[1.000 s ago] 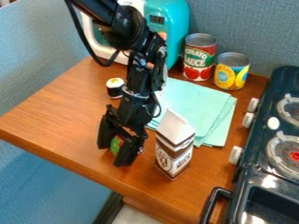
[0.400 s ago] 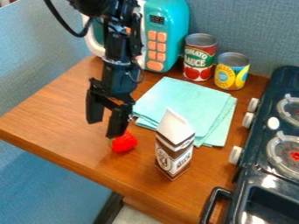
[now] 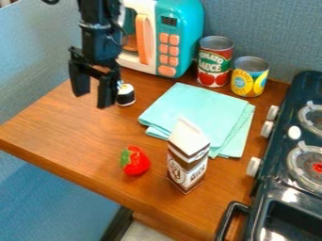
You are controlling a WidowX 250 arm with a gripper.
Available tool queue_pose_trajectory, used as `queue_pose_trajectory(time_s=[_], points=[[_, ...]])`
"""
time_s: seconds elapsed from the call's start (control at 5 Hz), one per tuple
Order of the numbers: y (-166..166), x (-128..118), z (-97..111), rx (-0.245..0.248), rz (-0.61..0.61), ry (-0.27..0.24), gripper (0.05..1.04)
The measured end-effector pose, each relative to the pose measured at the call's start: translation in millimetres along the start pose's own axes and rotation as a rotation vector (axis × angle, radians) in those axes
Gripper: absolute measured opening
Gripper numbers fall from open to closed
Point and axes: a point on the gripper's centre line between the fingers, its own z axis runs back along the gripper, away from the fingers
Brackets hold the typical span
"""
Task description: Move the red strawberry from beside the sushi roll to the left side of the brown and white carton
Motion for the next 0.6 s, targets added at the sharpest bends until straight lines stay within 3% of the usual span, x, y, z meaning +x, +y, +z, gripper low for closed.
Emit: queue_pose_trajectory(time_s=[0.2,0.6], points=[[8.0,13.4,8.6,-0.002,0.030,-0.037,1.005],[18.6,33.1,-10.5,0.020,0.065,-0.022,1.005]])
